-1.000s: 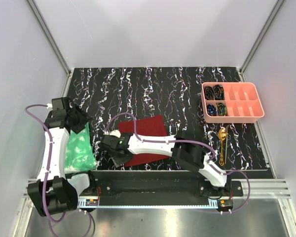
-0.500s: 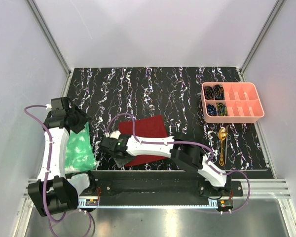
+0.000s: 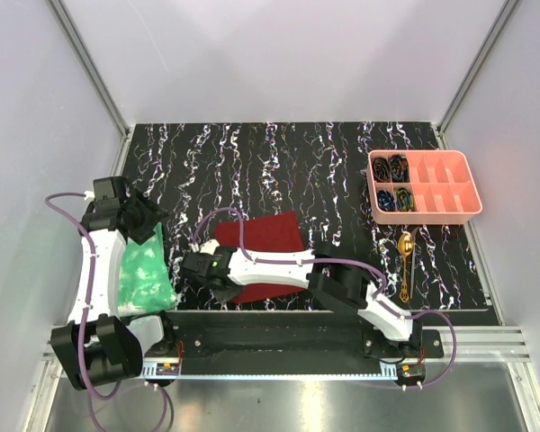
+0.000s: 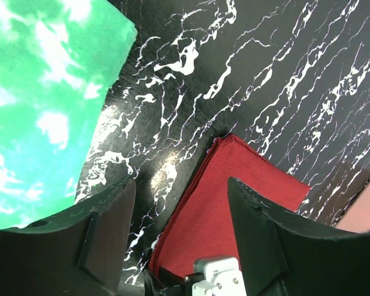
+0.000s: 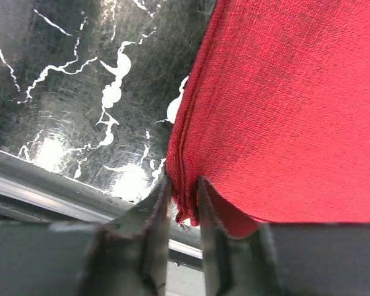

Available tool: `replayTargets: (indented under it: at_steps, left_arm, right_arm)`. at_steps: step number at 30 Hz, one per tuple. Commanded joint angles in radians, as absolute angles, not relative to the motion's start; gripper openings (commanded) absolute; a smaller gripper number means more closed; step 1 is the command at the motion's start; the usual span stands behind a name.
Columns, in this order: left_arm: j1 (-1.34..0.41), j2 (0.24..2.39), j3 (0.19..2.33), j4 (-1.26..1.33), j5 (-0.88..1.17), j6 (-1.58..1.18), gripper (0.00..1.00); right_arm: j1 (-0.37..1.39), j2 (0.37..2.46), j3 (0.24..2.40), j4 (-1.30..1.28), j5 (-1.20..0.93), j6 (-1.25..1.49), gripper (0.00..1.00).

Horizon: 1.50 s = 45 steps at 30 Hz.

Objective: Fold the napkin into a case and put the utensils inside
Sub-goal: Pick up the lower triangle-folded napkin from the center of the board.

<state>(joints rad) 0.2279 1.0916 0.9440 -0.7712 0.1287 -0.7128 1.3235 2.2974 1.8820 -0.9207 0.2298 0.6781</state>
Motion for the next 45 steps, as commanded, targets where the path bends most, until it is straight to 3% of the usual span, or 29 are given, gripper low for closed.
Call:
replayTargets:
  at_steps: [1, 4, 8, 10, 15, 24, 45]
  left_arm:
    - [0.235, 1.127, 0.934, -0.710, 0.195, -0.703, 0.65]
    - [0.233, 1.170, 0.913, -0.652, 0.342, -0.652, 0.67]
    - [0.232, 1.229, 0.812, -0.476, 0.627, -0.647, 0.69]
    - [0.229, 1.244, 0.782, -0.427, 0.672, -0.653, 0.70]
    - [0.209, 1.275, 0.726, -0.347, 0.712, -0.649, 0.80]
    - [0.111, 1.391, 0.700, -0.230, 0.719, -0.712, 0.80]
    - [-0.035, 1.493, 0.726, -0.155, 0.548, -0.879, 0.69]
  right_arm:
    - [1.336, 2.342, 1.891, -0.943, 0.288, 0.686, 0.13]
    - [1.325, 2.293, 1.891, -0.934, 0.288, 0.683, 0.01]
    - [1.301, 2.160, 1.804, -0.844, 0.227, 0.664, 0.00]
    - [1.272, 2.113, 1.734, -0.784, 0.178, 0.667, 0.00]
    - [1.201, 1.936, 1.557, -0.594, 0.016, 0.706, 0.00]
    - [1.105, 1.752, 1.315, -0.408, -0.127, 0.768, 0.00]
    - [0.980, 1.542, 1.034, -0.193, -0.241, 0.844, 0.00]
